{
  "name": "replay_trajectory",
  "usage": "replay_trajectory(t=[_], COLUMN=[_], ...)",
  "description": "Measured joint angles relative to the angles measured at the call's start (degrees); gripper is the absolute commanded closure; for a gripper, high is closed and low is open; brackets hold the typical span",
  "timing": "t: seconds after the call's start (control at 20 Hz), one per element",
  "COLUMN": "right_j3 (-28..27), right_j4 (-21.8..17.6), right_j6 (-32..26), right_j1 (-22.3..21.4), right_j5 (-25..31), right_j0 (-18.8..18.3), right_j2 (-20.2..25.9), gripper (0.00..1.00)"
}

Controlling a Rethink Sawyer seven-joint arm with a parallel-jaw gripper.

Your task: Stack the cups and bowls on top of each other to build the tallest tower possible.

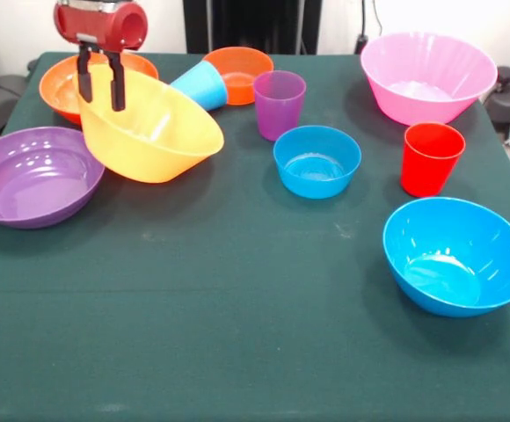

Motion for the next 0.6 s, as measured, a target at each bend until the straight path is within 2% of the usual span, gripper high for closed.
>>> replay_trajectory(t=[0.3, 0.6], right_j3=[0.0, -0.6], right_j4=[0.7, 3.3], right_j6=[-6.7, -8.2], right_j1=[-1.4, -2.7], right_j5=[1.8, 1.9], right_j0=[-2.7, -3.8], right_j2=[4.1, 6.7], gripper=[0.00, 0.00])
